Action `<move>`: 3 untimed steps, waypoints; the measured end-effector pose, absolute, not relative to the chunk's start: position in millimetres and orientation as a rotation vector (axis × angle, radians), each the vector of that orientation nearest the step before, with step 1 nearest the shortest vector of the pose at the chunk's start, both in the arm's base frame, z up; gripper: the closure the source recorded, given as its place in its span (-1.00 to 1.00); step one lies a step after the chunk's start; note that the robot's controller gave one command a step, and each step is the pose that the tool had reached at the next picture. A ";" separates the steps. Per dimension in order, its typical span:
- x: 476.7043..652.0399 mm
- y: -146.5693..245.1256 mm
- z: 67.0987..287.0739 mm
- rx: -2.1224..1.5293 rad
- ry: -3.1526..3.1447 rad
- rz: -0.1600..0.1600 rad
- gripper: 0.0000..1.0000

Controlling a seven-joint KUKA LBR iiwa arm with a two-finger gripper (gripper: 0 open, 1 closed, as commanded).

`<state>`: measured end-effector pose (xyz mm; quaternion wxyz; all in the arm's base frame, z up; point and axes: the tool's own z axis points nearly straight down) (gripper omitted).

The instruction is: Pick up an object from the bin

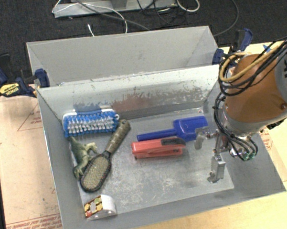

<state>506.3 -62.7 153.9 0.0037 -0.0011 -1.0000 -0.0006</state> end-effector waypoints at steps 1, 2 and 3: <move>508.1 -62.3 158.3 0.001 -3.142 -0.001 -1.00; 605.9 19.5 70.3 0.012 -3.145 -0.007 -1.00; 596.9 5.2 106.5 0.096 -3.147 0.003 -1.00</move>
Offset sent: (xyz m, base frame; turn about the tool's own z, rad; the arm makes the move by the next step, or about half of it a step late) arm 0.0983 0.0794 -0.0839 -0.0071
